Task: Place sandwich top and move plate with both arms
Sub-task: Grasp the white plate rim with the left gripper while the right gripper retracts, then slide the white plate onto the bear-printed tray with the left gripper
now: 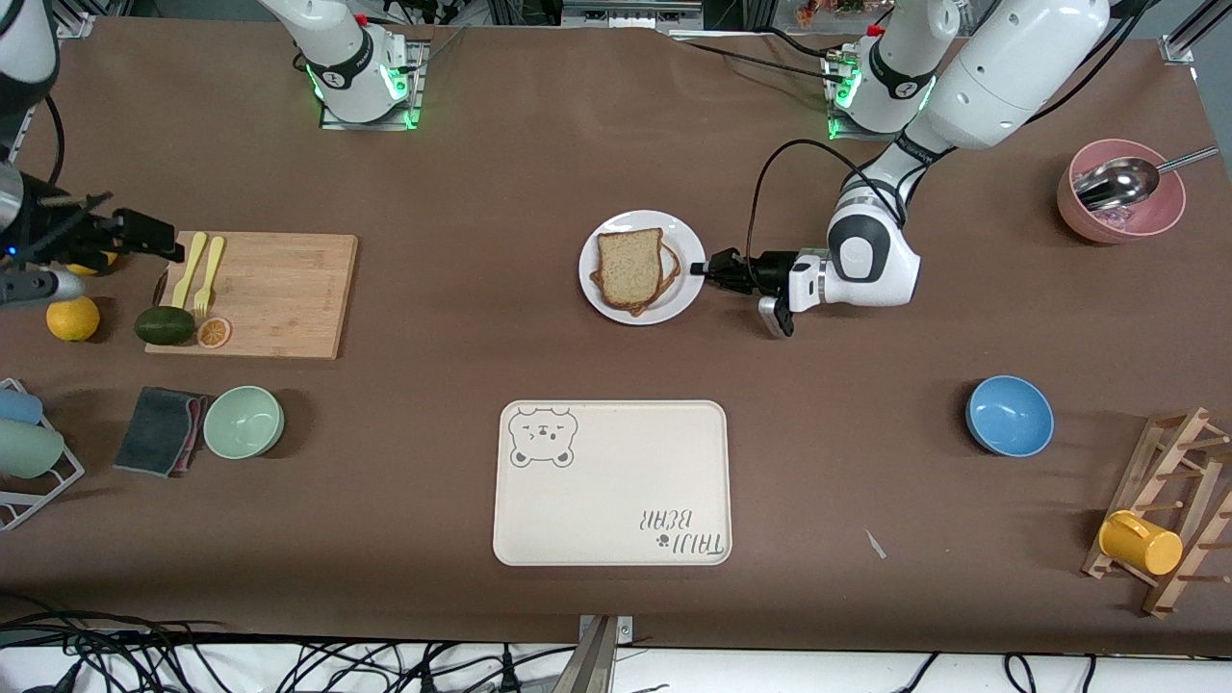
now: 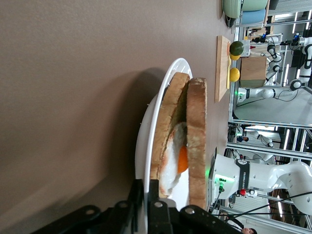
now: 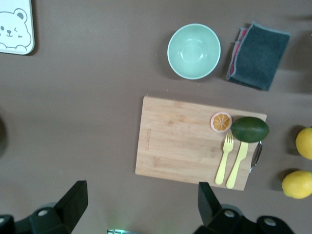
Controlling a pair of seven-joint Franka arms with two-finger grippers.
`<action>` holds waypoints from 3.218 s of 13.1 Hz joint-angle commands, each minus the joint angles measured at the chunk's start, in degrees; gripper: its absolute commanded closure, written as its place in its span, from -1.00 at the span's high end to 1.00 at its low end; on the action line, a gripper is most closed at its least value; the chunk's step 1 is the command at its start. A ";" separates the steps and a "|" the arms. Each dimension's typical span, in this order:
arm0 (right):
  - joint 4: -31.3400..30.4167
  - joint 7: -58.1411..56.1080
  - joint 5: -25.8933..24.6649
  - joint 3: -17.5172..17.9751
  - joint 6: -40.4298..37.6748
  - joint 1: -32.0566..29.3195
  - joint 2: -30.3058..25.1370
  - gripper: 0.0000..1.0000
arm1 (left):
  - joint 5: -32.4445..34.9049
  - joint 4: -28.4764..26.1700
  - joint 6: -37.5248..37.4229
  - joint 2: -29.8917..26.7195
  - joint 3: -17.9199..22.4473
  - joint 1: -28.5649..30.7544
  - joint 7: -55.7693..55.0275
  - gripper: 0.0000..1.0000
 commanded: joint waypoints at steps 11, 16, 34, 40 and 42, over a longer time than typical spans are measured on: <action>-6.81 0.68 -1.62 2.45 1.02 -1.02 -3.82 1.00 | -2.32 1.19 -0.30 -2.65 -0.25 0.53 -5.03 -1.00; -5.50 0.85 -2.32 2.36 1.02 -0.93 -3.56 1.00 | -1.88 7.33 -0.21 -2.40 -0.25 -0.96 -13.57 -1.00; -2.42 8.30 -5.31 2.62 -0.04 -0.59 -1.89 1.00 | -1.53 56.73 0.31 24.85 19.79 -18.45 -38.89 -1.00; 5.29 17.99 -2.25 2.80 -0.13 -0.14 2.05 1.00 | -1.97 60.68 0.40 28.10 19.79 -18.36 -38.98 -1.00; 6.98 18.25 -0.39 2.88 1.19 -0.06 3.47 1.00 | -1.97 60.69 0.49 28.37 19.79 -18.36 -38.98 -1.00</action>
